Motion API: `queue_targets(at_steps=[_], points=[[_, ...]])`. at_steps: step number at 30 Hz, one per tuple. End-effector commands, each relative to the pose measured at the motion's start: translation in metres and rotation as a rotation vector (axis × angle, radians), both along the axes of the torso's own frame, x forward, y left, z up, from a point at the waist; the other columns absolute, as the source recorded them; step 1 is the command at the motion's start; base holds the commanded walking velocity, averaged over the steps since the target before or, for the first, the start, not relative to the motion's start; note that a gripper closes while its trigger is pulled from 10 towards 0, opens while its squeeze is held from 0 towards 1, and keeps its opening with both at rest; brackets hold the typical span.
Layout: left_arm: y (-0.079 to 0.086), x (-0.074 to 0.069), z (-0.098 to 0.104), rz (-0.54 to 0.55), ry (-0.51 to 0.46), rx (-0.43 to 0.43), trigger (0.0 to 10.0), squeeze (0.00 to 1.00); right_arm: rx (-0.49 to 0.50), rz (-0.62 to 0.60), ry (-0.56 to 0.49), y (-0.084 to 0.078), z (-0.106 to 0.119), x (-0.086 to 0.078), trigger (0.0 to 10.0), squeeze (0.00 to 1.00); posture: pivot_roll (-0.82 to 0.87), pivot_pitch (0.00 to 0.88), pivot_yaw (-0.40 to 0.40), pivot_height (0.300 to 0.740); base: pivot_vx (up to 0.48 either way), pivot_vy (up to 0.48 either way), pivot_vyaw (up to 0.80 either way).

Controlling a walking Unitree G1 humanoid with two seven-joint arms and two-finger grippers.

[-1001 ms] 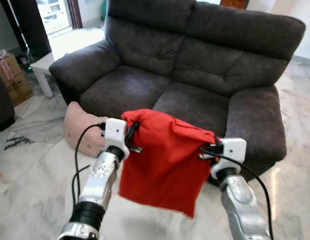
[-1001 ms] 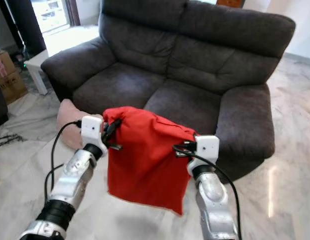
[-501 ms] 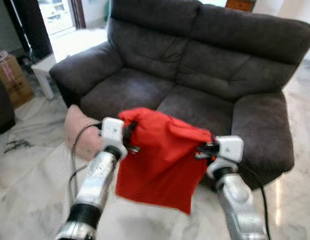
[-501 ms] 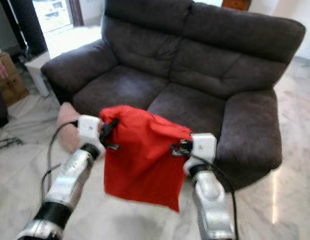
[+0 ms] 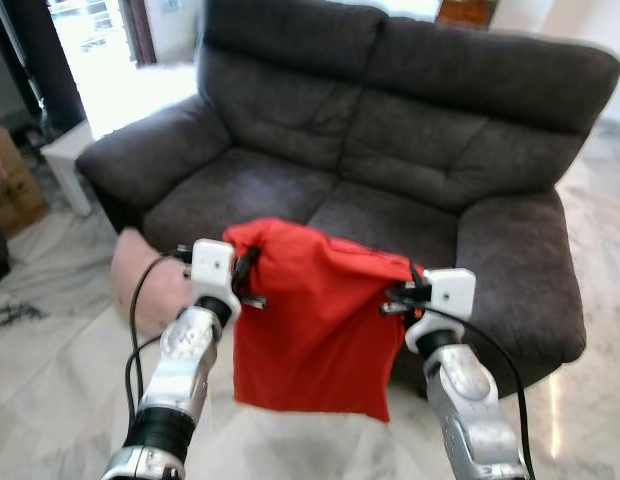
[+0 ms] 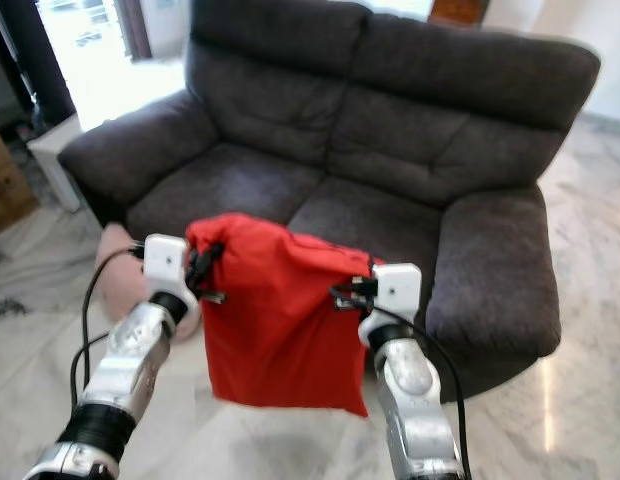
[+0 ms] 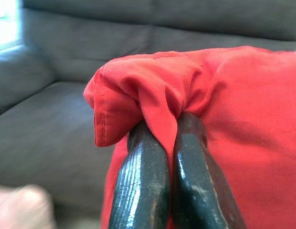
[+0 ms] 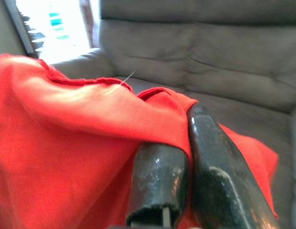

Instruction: Move the pillow to the sofa from floor

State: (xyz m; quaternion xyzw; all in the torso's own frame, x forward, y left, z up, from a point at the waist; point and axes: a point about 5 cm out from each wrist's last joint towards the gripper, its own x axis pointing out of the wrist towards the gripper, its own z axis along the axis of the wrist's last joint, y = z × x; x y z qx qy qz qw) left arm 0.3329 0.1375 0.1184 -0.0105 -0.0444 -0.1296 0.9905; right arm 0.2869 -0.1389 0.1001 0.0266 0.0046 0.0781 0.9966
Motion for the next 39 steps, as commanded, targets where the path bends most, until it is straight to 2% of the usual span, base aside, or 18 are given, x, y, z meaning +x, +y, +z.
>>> queue_targets(at_steps=[1,11,23,26,30,34,39], points=[[-0.021,0.004,0.021,-0.068,-0.091,-0.010,10.0,0.00,-0.010,-0.028,-0.052,-0.010,0.011,0.001,10.0,0.00,-0.06,0.000,-0.044,0.740,0.307,0.000,-0.79],[-0.021,0.005,0.022,-0.071,-0.095,-0.007,10.0,0.00,-0.012,-0.026,-0.056,-0.009,0.012,0.003,10.0,0.00,-0.05,0.000,-0.044,0.740,0.308,0.000,-0.77],[-0.020,0.005,0.027,-0.060,-0.116,0.000,10.0,0.00,0.003,-0.025,-0.105,-0.008,0.020,0.002,10.0,0.00,-0.05,0.000,-0.047,0.740,0.306,0.000,0.00],[-0.019,0.005,0.037,-0.044,-0.160,0.014,10.0,0.00,0.020,-0.014,-0.162,-0.006,0.032,0.003,10.0,0.00,-0.05,0.000,-0.047,0.740,0.303,0.000,0.00],[-0.018,0.004,0.069,-0.014,-0.285,0.017,10.0,0.00,0.032,-0.023,-0.235,-0.006,0.050,0.006,10.0,0.00,-0.04,0.000,-0.048,0.740,0.300,0.000,0.00],[-0.016,0.004,0.079,-0.002,-0.319,0.016,10.0,0.00,0.035,-0.030,-0.258,-0.006,0.056,0.008,10.0,0.00,-0.05,0.000,-0.047,0.740,0.300,0.000,0.00],[-0.014,0.005,0.108,0.027,-0.422,0.029,10.0,0.00,0.056,-0.044,-0.356,-0.005,0.082,0.009,10.0,0.00,-0.05,0.000,-0.046,0.740,0.302,0.000,0.00]])
